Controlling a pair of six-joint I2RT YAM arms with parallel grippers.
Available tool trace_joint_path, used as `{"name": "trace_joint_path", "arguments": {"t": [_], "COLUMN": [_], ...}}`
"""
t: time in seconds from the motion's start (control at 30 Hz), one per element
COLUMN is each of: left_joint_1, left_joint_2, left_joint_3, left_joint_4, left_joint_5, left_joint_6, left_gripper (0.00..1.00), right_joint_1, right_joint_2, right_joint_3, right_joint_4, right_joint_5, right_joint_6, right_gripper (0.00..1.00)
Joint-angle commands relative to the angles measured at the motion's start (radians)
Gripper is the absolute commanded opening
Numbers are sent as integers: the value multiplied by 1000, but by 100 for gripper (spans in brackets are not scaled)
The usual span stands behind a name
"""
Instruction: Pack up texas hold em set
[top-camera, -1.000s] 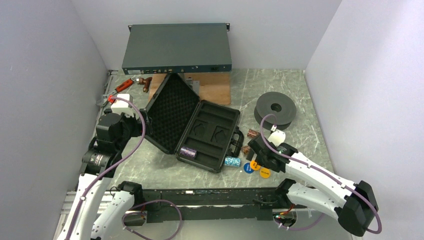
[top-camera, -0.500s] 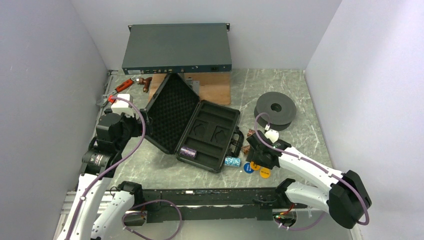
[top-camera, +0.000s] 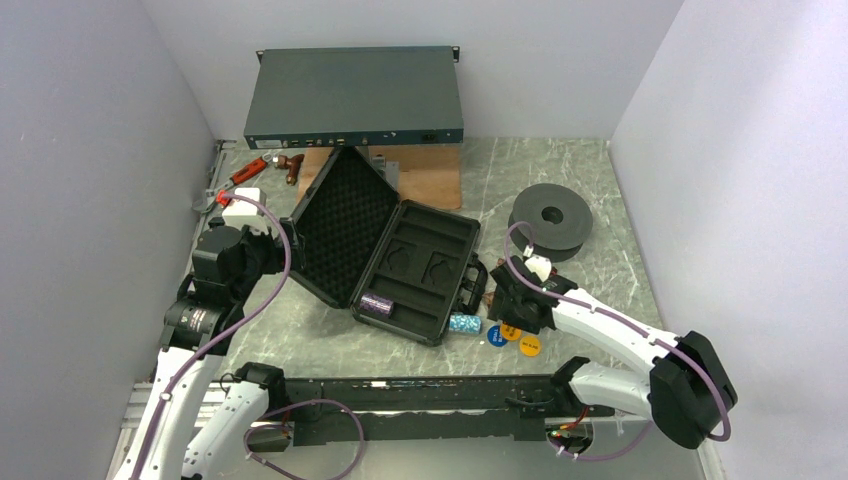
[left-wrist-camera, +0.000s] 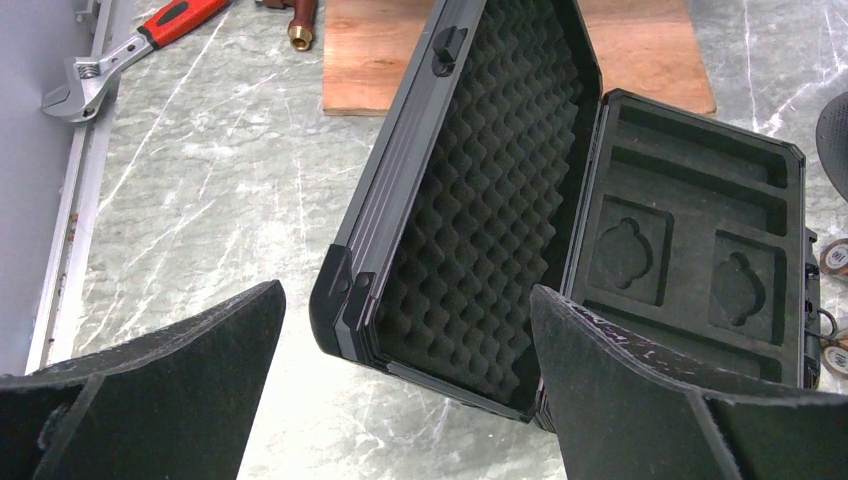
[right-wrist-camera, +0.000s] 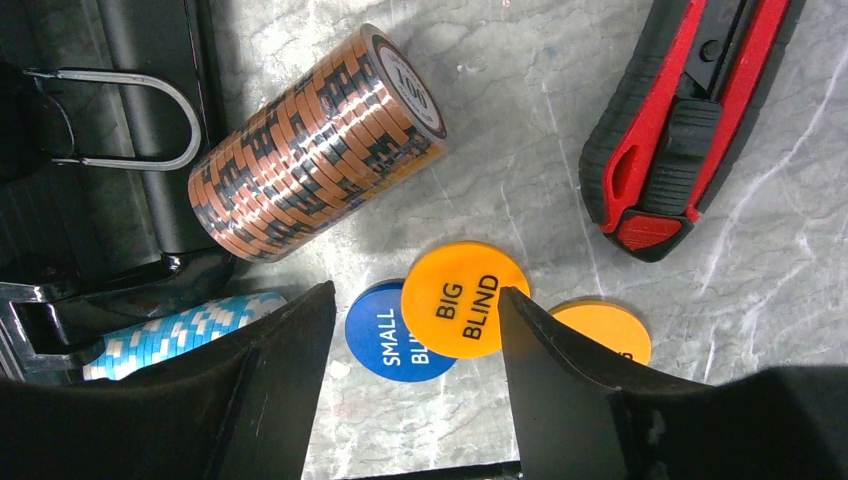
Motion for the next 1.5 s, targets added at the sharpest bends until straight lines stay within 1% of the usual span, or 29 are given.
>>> {"name": "trace_joint_path", "arguments": {"t": [0.0,0.23,0.57,1.0,1.2,1.47], "left_joint_1": [-4,-4,-6,-10,-15,-17], "left_joint_2": [1,-2,-3,-4,-1,-3], "left_joint_3": [12,13,12,12,12,12], "left_joint_4": [29,29,31,31,31,31], "left_joint_5": [-3,-3,-2,-2,-3,-4], "left_joint_6": [8,7,8,8,9,9], "left_gripper": [100,100,100,100,100,100], "right_joint_1": [-5,-5,-5,-5,-5,-5], "right_joint_2": [18,43,16,20,47,69], "right_joint_3": [12,25,-6,-12,-19,-22], "right_joint_4": [39,-26,-28,-46,-28,-5], "right_joint_5": [-16,29,30,40,34,22], "right_joint_6": [-10,9,27,53,56,39], "right_gripper": [63,62,64,72,72,69]}}
